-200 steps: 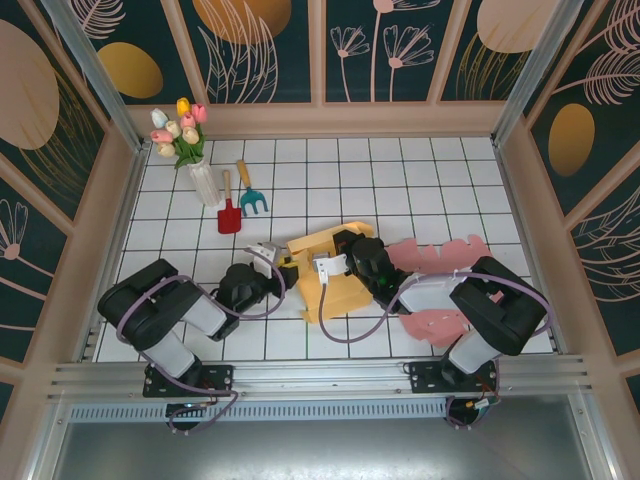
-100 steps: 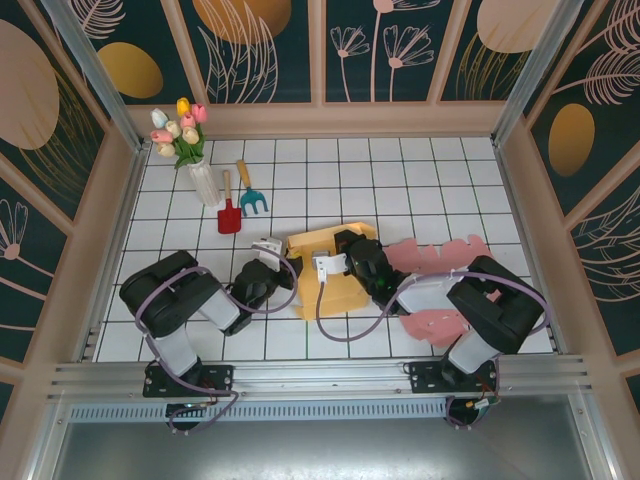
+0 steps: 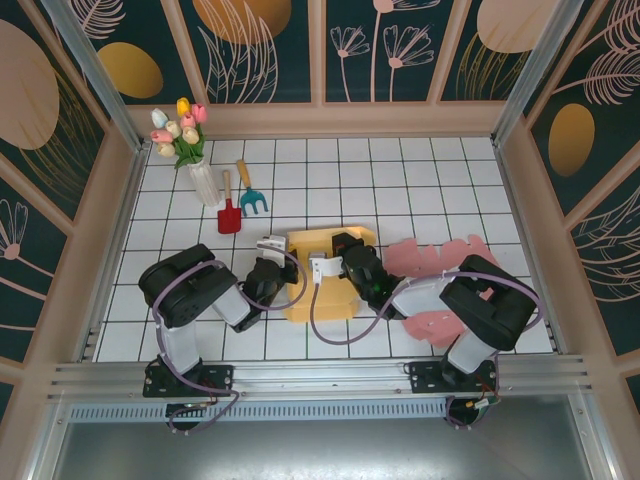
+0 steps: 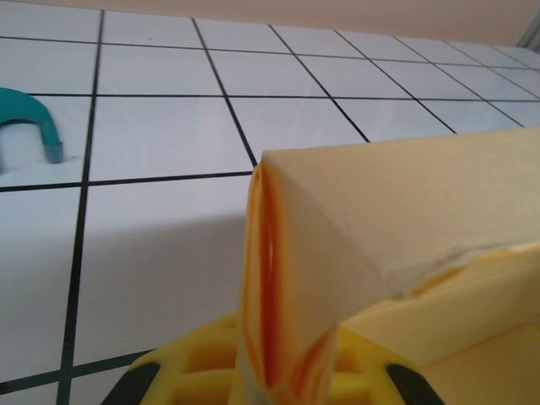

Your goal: Fold the paper box

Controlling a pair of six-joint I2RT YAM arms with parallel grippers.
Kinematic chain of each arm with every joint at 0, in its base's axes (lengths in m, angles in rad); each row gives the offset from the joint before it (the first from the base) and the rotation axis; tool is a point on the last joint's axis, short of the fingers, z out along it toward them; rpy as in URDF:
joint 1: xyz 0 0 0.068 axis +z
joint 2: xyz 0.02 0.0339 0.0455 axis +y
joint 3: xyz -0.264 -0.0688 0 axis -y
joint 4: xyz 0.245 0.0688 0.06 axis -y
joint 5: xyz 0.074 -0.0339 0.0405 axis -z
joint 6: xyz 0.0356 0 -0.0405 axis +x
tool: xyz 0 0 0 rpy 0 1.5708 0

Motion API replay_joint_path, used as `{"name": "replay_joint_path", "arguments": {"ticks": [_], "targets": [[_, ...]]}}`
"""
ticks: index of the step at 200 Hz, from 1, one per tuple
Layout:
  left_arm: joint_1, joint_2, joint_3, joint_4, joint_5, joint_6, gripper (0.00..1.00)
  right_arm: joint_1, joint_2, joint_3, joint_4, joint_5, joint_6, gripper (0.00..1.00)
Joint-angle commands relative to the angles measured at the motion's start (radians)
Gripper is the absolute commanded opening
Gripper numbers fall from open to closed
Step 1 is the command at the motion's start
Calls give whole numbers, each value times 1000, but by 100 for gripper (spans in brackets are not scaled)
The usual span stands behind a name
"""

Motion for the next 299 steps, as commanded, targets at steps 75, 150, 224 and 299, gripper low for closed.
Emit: {"name": "replay_joint_path", "arguments": {"ticks": [75,150,224,299], "targets": [[-21,-62,22,-107,-140,-53,16,22,60,-11,-14,10,129,0],[-21,-108,-34,-97,-22,-36,29,28,92,3,22,16,183,0],[-21,24,-55,5,-52,-61,24,29,77,-7,8,9,219,0],[-21,-5,-3,-228,-454,-126,0,24,73,-6,11,16,235,0]]}}
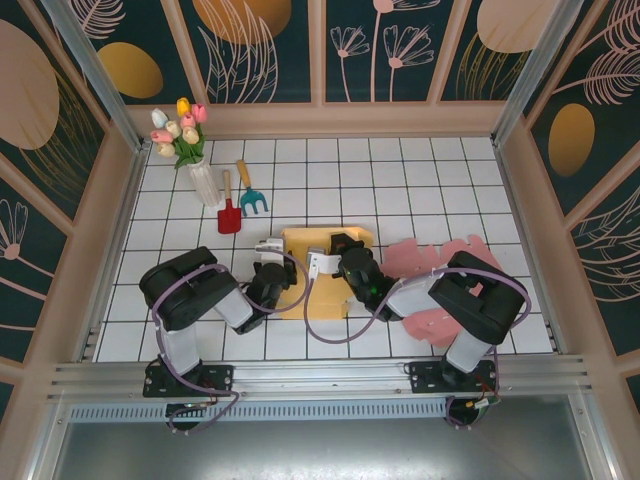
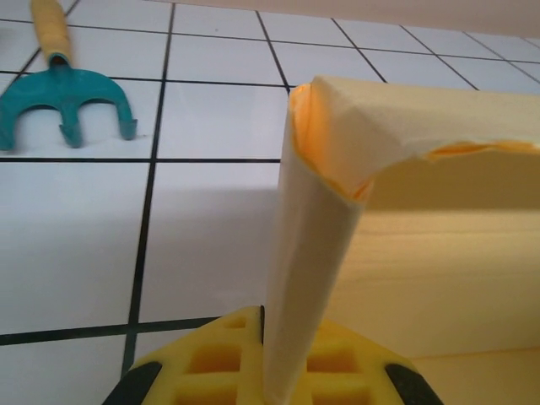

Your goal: Fold the paper box

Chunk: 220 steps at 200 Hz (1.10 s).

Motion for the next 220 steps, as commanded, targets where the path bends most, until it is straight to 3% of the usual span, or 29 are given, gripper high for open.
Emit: {"name": "replay_joint_path", "arguments": {"ticks": [1,22,41,88,144,176,220], "targets": [[20,2,-7,-146,-277,-65,0,7,11,-10,-79,-13,43,0],[21,-15,-16,-157,-315,-53,0,7,11,-2,-76,-10,60,0],[20,-35,-45,-68,-182,8,0,6,14,4,-75,-16,91,0],[20,-142,-80,-48,100,50,34,4,32,15,-82,0,114,0],[23,-319,-84,-201,207,24,48,3,33,18,-87,31,124,0],[72,-343,-95,-247,246,10,50,4,29,10,-87,31,136,0],[157,-297,-151,-135,455,16,54,4,27,-9,-80,27,150,0]]}}
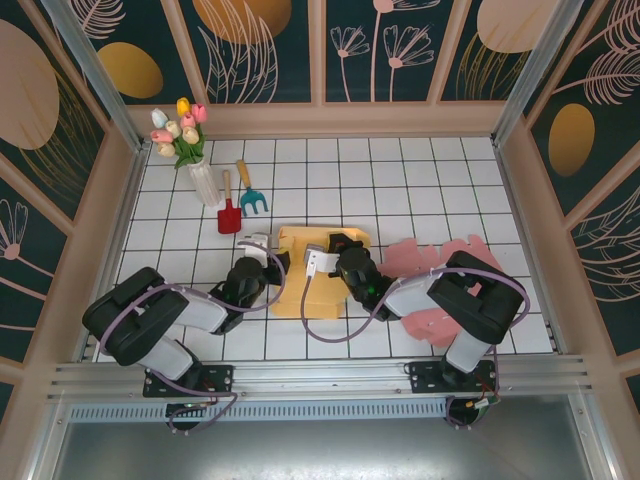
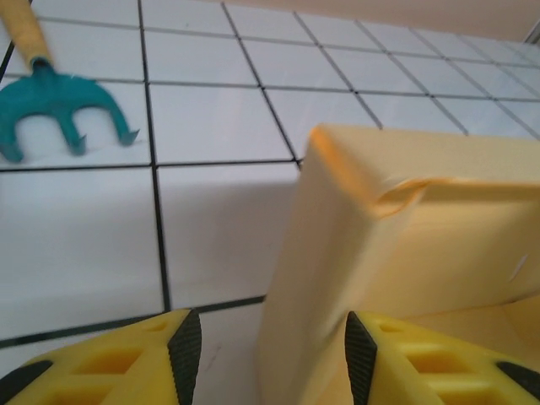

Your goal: Fold the paper box

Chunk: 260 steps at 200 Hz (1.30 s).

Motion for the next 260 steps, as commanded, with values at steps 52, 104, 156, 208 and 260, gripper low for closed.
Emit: {"name": "replay_joint_path", "arguments": {"ticks": [52,104,156,208,260], "targets": [[42,138,11,119,184,-5,57,-5,23,-35,-71,6,65,0],[45,192,50,156,95,-9,52,-5,28,-38,-72,-5,72,0],[46,255,121,124,108,-6,47,-6,43,-34,-71,-11,83,0],[34,255,169,-54,-167,-2,14,-5,43,-34,-73,-8,85,0],[11,213,156,-163,-483,-1,0,-7,40,-27,-74,-1,97,0]]}}
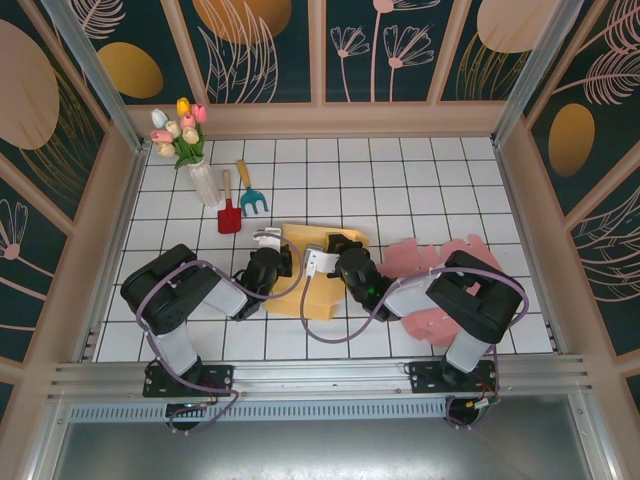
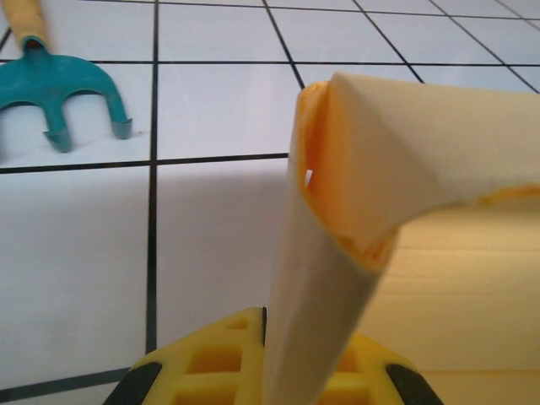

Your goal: Fold the paper box

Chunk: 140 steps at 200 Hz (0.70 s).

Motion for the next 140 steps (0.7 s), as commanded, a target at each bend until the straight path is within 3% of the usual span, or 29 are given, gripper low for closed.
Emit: {"name": "replay_joint_path", "arguments": {"ticks": [1,44,82,140], "targets": [[34,-21,-19,-135,-319,-20,0,-7,33,-25,-89,24,56,0],[31,-51,-35,-88,-223,-19,0,-2,43,-18,-85,26,74,0],[30,-128,-87,14,-21,-3,25,3,51,-17,-79,47,69,0],[31,-314,-113,-69,80,10,33,3,61,-13,-75,57,68,0]]}}
